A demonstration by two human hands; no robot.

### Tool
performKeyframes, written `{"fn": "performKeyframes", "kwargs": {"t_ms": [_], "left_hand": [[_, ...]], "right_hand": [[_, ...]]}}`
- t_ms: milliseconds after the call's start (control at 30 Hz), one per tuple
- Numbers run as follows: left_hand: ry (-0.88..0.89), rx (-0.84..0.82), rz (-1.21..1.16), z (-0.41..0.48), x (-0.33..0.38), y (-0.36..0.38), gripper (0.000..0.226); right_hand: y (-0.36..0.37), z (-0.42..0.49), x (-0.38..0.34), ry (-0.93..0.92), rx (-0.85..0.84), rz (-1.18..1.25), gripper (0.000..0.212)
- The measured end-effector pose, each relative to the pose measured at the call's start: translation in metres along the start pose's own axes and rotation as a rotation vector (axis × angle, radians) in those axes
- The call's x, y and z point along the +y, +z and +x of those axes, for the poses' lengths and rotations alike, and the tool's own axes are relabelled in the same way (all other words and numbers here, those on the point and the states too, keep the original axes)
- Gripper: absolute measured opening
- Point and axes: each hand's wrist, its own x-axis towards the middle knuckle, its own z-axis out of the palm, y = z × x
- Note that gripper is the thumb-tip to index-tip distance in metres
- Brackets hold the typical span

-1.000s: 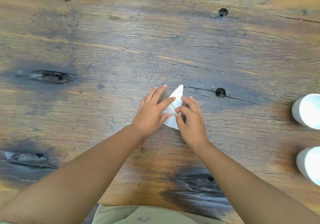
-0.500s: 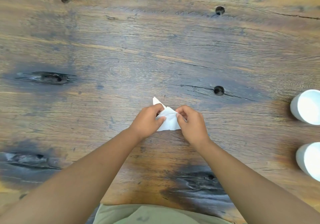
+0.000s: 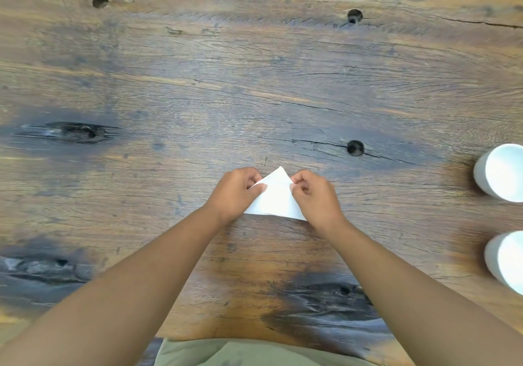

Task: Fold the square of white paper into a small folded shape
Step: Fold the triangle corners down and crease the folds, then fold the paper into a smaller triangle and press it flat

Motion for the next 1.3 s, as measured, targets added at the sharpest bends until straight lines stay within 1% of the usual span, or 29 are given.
{"fn": "performKeyframes", "kwargs": {"t_ms": [100,167,233,300,467,533,667,833,1033,1200,1300], "left_hand": [[-0.024,0.012,0.052,0.004,-0.001,0.002,0.013],[-0.036,0.043,0.111,0.006,-0.003,0.003,0.014],[-0.049,0.075,0.158,0.009,-0.006,0.005,0.013],[-0.061,0.096,0.183,0.011,-0.009,0.006,0.011],[-0.048,0.139,0.232,0.012,-0.013,0.011,0.013],[-0.046,0.154,0.259,0.012,-0.014,0.012,0.014],[-0.044,0.158,0.279,0.013,-0.015,0.013,0.017],[-0.059,0.169,0.400,0.011,-0.024,0.009,0.029],[-0.077,0.141,0.455,0.009,-0.023,0.006,0.038],[-0.115,0.001,0.525,0.015,-0.010,-0.004,0.033],[-0.103,-0.069,0.622,0.015,-0.003,-0.011,0.030]], "right_hand": [[0.000,0.006,0.002,0.006,0.011,-0.074,0.012],[0.000,0.009,0.001,-0.027,0.029,-0.185,0.011],[-0.001,0.011,0.001,-0.069,0.042,-0.302,0.005],[-0.001,0.014,0.002,-0.081,0.052,-0.363,0.004],[0.001,0.019,0.001,-0.097,0.066,-0.381,0.004],[0.000,0.019,0.000,-0.092,0.070,-0.382,0.007],[-0.002,0.023,0.000,-0.068,0.069,-0.376,0.009],[-0.004,0.029,0.002,-0.059,0.040,-0.382,0.009],[-0.006,0.031,0.004,-0.075,0.039,-0.384,0.010],[-0.009,0.028,0.000,-0.072,-0.001,-0.386,0.008],[-0.012,0.019,-0.004,-0.126,-0.026,-0.423,0.011]]}}
